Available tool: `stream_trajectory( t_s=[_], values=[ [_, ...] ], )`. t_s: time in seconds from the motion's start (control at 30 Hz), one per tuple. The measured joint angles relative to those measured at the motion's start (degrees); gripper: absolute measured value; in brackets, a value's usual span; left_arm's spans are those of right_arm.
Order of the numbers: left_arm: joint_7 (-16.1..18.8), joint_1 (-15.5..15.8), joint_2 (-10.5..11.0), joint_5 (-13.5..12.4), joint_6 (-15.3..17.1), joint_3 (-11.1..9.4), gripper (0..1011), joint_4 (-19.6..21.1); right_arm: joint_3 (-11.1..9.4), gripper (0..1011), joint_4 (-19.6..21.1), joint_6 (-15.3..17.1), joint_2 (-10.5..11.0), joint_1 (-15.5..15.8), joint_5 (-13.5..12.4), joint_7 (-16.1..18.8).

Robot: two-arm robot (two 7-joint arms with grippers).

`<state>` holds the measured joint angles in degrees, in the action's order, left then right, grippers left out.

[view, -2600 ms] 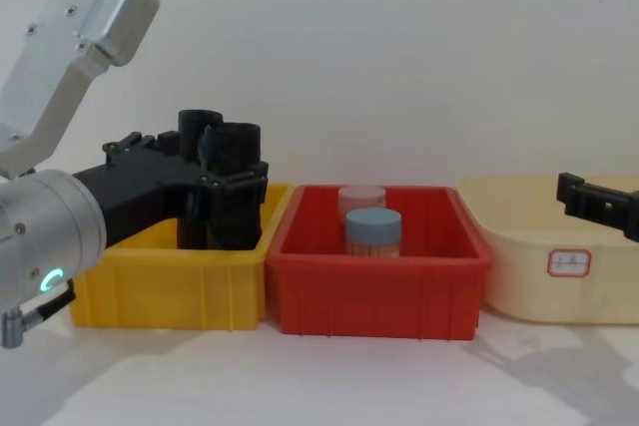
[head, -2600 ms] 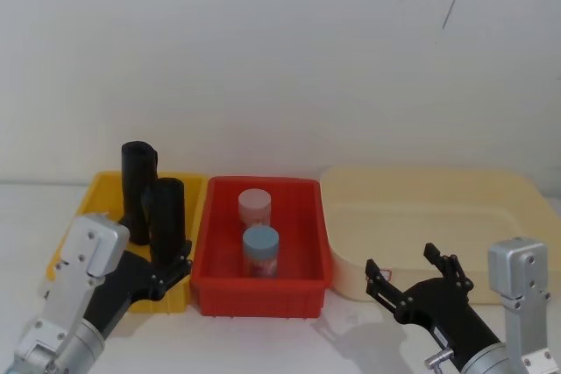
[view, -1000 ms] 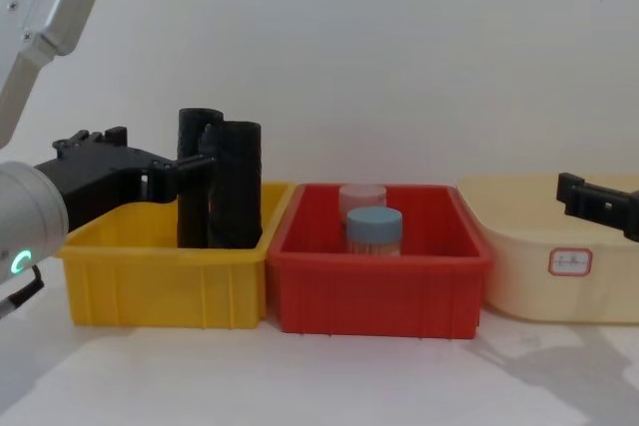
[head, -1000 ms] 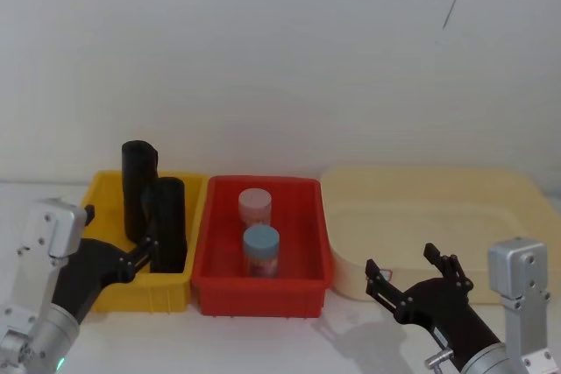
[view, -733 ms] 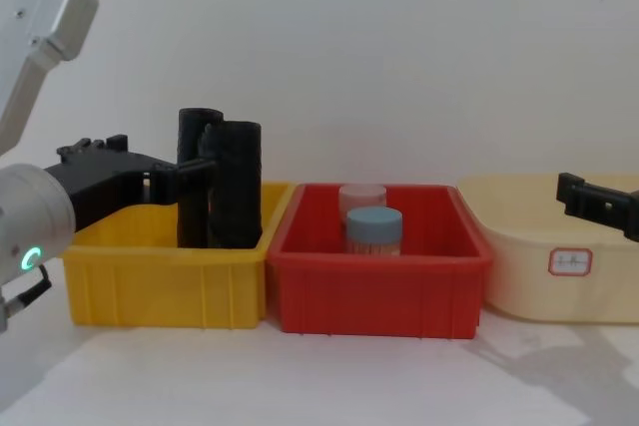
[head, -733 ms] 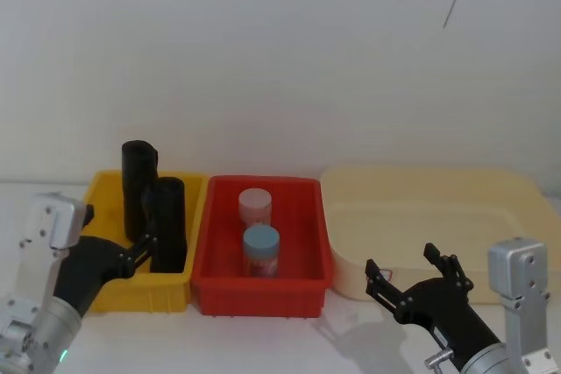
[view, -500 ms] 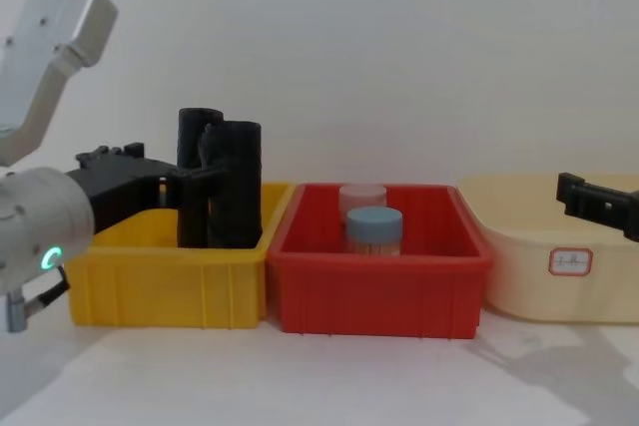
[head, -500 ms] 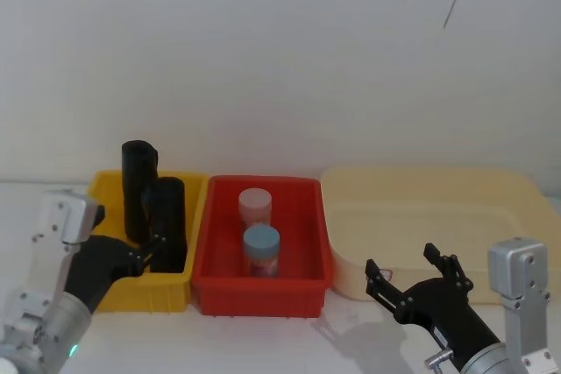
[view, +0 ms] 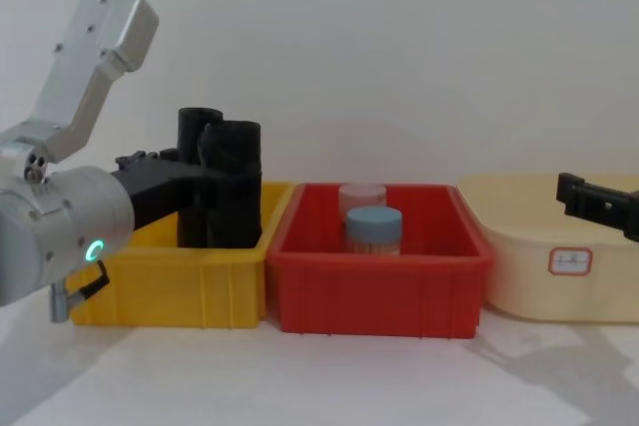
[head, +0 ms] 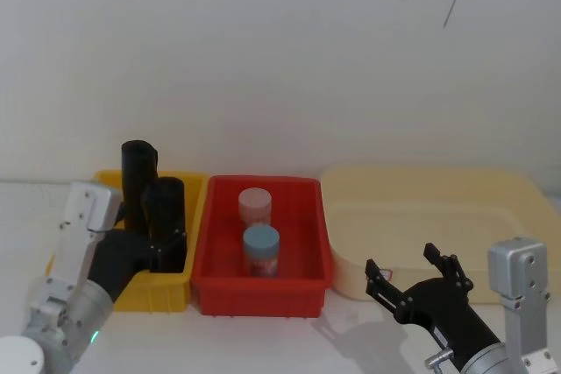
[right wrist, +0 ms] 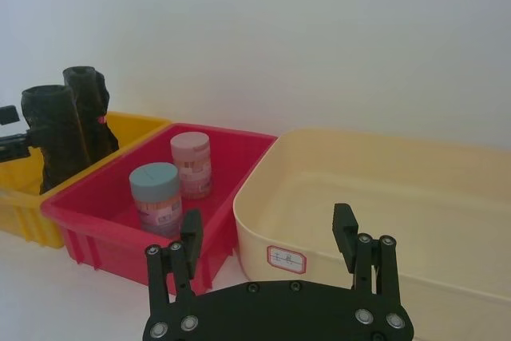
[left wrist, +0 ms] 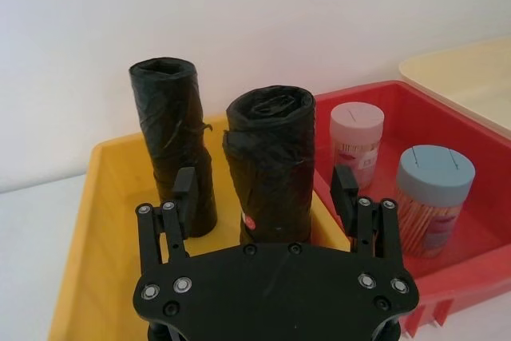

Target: Pick up the garbage bag with the one hand and transfer it to the other hand.

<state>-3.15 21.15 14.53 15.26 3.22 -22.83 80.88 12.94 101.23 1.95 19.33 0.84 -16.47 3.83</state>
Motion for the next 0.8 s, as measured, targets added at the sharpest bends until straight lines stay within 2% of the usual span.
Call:
stream_trajectory(
  t_s=[0.23, 0.27, 0.43, 0.47, 0.53, 0.67, 0.8],
  values=[
    [-0.62, 2.29, -1.37, -0.64, -0.78, -0.36, 979, -3.16, 0.00, 1000, 0.00, 0.00, 0.00, 0.00, 0.00, 0.00],
    [-0.81, 3.08, -1.80, -0.90, -1.21, -0.45, 926, -4.18, 0.00, 1000, 0.00, 0.00, 0.00, 0.00, 0.00, 0.00],
    [-1.17, 4.56, -2.70, -1.27, -1.91, -0.54, 817, -6.11, 0.00, 1000, 0.00, 0.00, 0.00, 0.00, 0.00, 0.00],
    [-1.26, 5.00, -2.95, -1.36, -2.07, -0.54, 765, -6.66, 0.00, 1000, 0.00, 0.00, 0.00, 0.00, 0.00, 0.00],
    [-1.35, 5.34, -3.15, -1.44, -2.18, -0.54, 744, -7.12, 0.00, 1000, 0.00, 0.00, 0.00, 0.00, 0.00, 0.00],
    [-1.61, 6.18, -3.73, -1.66, -2.45, -0.47, 592, -8.16, 0.00, 1000, 0.00, 0.00, 0.00, 0.00, 0.00, 0.00],
    [-1.79, 6.67, -4.04, -1.84, -2.57, -0.33, 536, -8.67, 0.00, 1000, 0.00, 0.00, 0.00, 0.00, 0.00, 0.00]
  ],
)
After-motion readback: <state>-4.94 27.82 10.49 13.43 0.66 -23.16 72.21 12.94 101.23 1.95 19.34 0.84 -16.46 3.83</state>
